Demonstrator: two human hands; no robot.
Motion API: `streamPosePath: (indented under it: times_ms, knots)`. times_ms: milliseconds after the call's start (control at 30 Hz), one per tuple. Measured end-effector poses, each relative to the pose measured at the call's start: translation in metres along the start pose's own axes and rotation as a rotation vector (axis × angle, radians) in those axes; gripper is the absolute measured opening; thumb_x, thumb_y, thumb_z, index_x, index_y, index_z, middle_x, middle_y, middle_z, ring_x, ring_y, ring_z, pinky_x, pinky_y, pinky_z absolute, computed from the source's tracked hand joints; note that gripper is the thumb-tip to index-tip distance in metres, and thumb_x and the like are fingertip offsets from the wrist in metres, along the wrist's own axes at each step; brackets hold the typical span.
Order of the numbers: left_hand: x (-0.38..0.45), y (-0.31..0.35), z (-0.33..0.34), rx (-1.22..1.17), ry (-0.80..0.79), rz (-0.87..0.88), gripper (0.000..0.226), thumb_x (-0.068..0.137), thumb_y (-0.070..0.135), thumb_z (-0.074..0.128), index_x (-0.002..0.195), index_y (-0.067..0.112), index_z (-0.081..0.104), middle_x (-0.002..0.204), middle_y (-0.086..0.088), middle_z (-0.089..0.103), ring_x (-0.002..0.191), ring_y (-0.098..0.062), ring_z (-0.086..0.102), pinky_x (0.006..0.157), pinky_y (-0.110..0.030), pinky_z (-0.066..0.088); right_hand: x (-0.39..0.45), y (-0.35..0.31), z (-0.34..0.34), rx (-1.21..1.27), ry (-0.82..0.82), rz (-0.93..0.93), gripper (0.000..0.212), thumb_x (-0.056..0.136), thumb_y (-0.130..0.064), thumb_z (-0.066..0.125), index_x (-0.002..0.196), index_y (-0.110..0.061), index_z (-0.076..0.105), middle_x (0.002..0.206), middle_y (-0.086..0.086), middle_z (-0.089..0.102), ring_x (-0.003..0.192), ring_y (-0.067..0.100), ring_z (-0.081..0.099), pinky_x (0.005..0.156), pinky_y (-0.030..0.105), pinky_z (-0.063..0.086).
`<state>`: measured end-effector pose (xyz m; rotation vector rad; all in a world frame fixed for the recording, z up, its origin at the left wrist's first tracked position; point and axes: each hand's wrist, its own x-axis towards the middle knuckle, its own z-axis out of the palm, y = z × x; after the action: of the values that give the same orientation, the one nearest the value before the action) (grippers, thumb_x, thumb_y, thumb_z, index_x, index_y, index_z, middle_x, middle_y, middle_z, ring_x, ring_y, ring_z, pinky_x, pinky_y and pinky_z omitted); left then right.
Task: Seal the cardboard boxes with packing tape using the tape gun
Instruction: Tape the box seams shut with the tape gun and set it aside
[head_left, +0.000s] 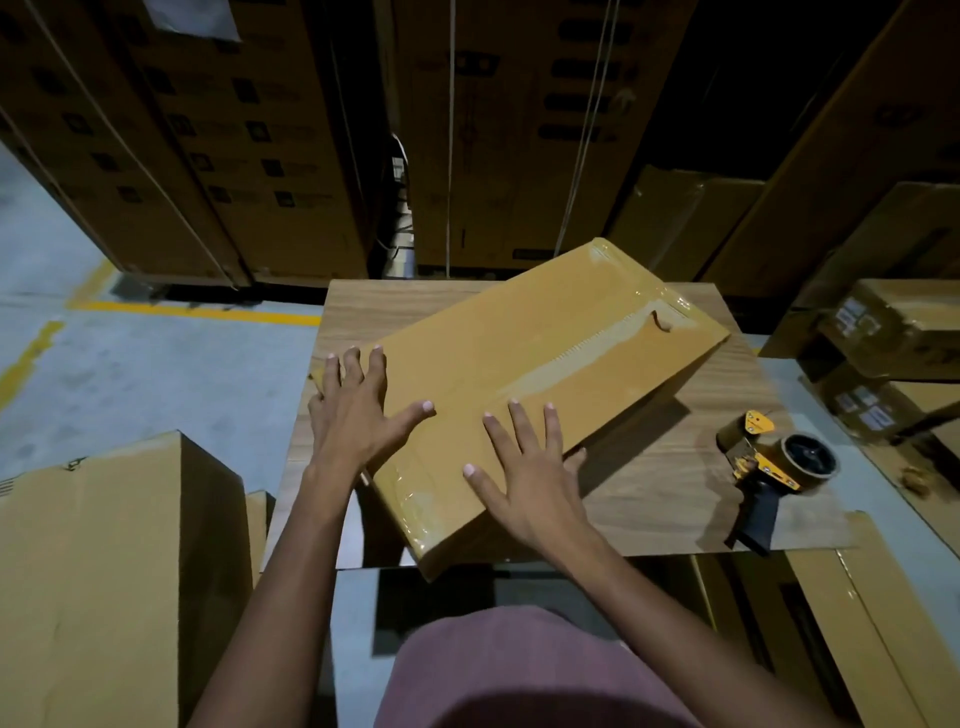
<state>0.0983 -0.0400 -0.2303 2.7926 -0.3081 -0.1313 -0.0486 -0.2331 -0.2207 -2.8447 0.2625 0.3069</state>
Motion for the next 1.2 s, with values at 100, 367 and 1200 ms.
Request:
streamPosePath:
  times_ms: [100, 367, 1200]
  knots:
    - [-0.001, 0.003, -0.005, 0.070, -0.027, -0.013, 0.121, 0.069, 0.096, 0.041, 0.161, 0.029, 0.004, 0.167, -0.009, 0.008, 0.154, -0.037, 0.003, 0.112, -0.066, 0.028, 0.009, 0.027, -0.005, 0.107, 0.122, 0.002, 0.067, 0.101, -0.069, 0.031, 0.162, -0.042, 0.022, 0.174, -0.008, 0.004, 0.159, 0.024, -0.013, 0.112, 0.081, 0.015]
    - [-0.003, 0.039, -0.016, 0.009, -0.122, -0.159, 0.139, 0.061, 0.091, 0.063, 0.153, 0.040, -0.029, 0.163, -0.022, 0.018, 0.151, -0.042, 0.013, 0.107, -0.070, 0.032, 0.018, 0.074, -0.017, 0.231, 0.230, 0.058, 0.070, 0.096, -0.072, 0.031, 0.158, -0.040, 0.037, 0.173, -0.004, 0.010, 0.158, 0.029, -0.008, 0.118, 0.074, 0.015]
    - [-0.015, 0.104, 0.013, -0.901, -0.569, 0.113, 0.034, 0.101, 0.037, 0.060, 0.130, 0.020, 0.057, 0.114, 0.010, 0.068, 0.098, -0.001, 0.069, 0.072, -0.007, 0.051, -0.042, 0.129, -0.023, 1.096, 0.373, 0.713, 0.083, 0.086, -0.050, 0.078, 0.149, -0.013, 0.038, 0.137, 0.004, 0.060, 0.123, 0.025, 0.058, 0.101, 0.039, 0.050]
